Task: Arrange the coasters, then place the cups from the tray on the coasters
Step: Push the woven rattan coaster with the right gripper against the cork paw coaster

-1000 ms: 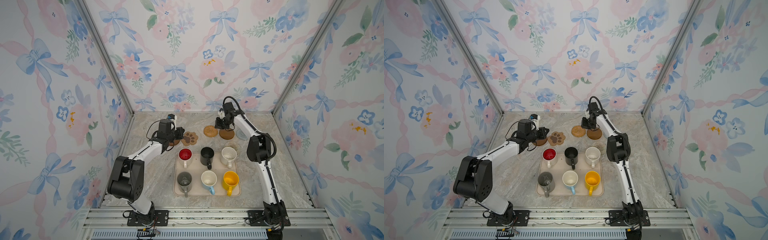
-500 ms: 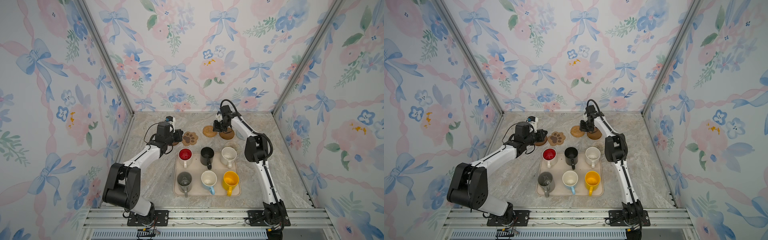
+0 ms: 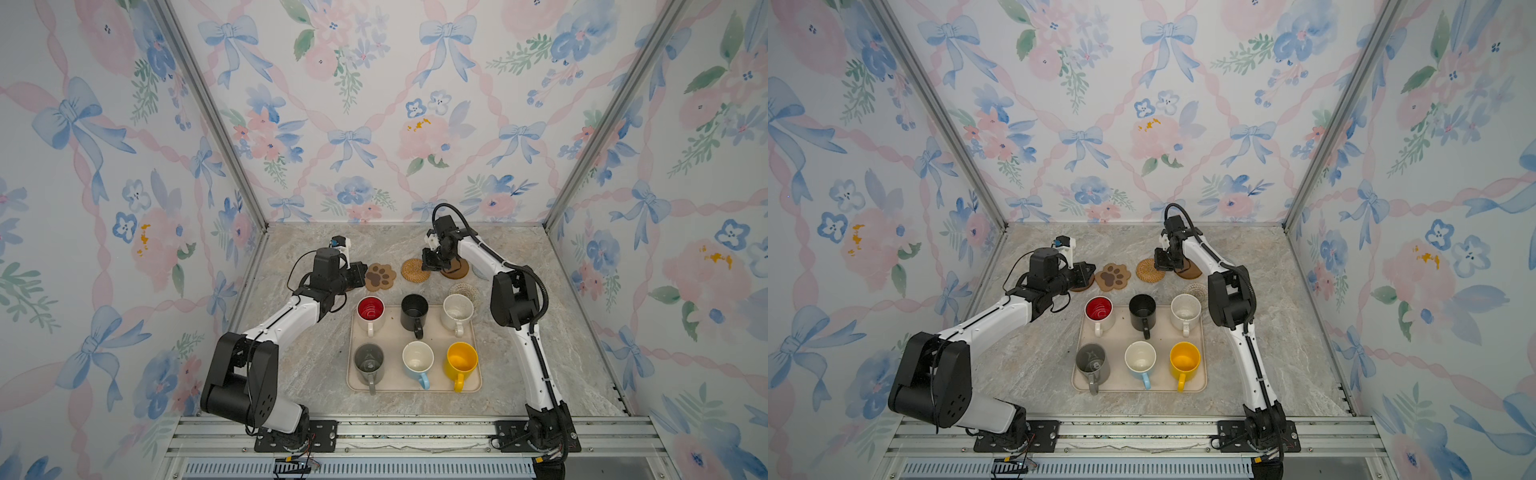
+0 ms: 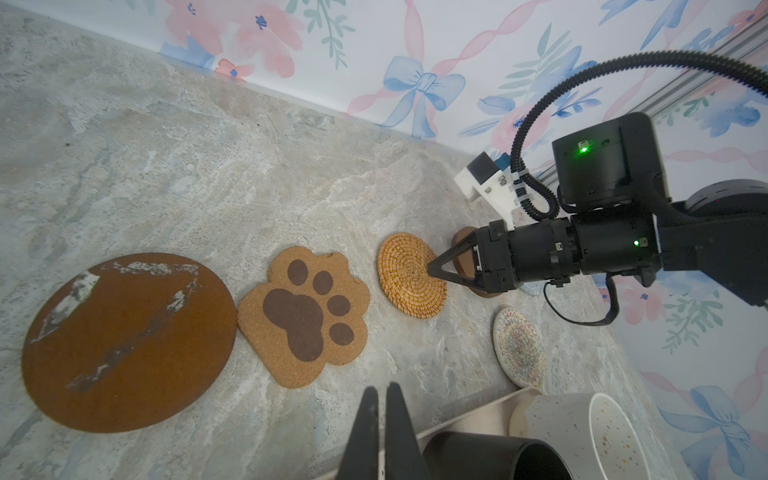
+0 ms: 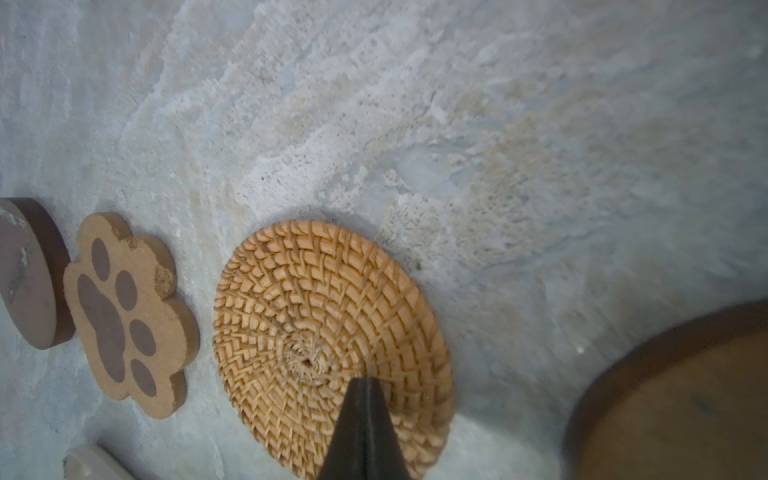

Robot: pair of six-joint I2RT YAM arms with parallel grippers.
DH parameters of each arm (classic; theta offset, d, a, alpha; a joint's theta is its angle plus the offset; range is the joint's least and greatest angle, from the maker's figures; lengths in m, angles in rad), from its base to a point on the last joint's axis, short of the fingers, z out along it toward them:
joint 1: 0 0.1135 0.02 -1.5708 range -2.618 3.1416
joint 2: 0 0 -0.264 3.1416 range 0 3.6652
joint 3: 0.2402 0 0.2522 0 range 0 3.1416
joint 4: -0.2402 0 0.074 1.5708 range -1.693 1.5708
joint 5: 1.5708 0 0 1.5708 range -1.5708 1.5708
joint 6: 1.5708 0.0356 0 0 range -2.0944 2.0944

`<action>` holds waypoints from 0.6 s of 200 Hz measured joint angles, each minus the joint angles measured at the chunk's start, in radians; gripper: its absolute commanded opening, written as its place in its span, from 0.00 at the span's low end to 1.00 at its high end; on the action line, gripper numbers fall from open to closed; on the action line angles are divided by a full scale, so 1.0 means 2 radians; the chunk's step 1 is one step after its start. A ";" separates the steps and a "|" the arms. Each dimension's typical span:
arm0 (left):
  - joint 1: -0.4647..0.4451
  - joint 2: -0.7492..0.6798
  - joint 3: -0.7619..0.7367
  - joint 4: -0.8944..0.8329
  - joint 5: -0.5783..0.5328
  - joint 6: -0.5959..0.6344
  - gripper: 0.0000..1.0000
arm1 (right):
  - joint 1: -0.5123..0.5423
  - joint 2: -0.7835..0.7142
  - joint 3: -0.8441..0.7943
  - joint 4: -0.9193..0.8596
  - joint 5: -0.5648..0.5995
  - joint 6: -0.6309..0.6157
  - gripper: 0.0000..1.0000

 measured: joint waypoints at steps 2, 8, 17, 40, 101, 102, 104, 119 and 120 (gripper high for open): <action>0.000 0.000 0.000 0.000 0.000 0.000 0.00 | 0.000 -0.001 -0.002 0.001 0.000 0.000 0.00; -0.001 -0.001 -0.001 0.001 0.000 -0.001 0.00 | 0.001 -0.006 -0.011 0.002 0.000 -0.002 0.00; -0.001 -0.001 -0.001 0.003 0.000 -0.001 0.00 | 0.002 -0.013 -0.023 0.006 -0.001 -0.002 0.00; -0.005 -0.001 -0.001 0.007 0.000 -0.002 0.00 | 0.004 -0.025 -0.046 0.016 -0.003 -0.004 0.00; -0.011 -0.008 -0.010 0.012 0.000 -0.004 0.00 | 0.016 -0.031 -0.058 0.023 -0.008 -0.003 0.00; -0.011 -0.008 -0.010 0.012 0.000 -0.004 0.00 | 0.016 -0.031 -0.058 0.023 -0.008 -0.003 0.00; -0.011 -0.008 -0.010 0.013 0.000 -0.005 0.00 | 0.016 -0.031 -0.058 0.023 -0.008 -0.003 0.00; -0.011 -0.009 -0.012 0.014 0.000 -0.006 0.00 | 0.022 -0.031 -0.056 0.022 -0.008 -0.003 0.00; -0.011 -0.009 -0.012 0.014 0.000 -0.006 0.00 | 0.022 -0.031 -0.056 0.022 -0.008 -0.003 0.00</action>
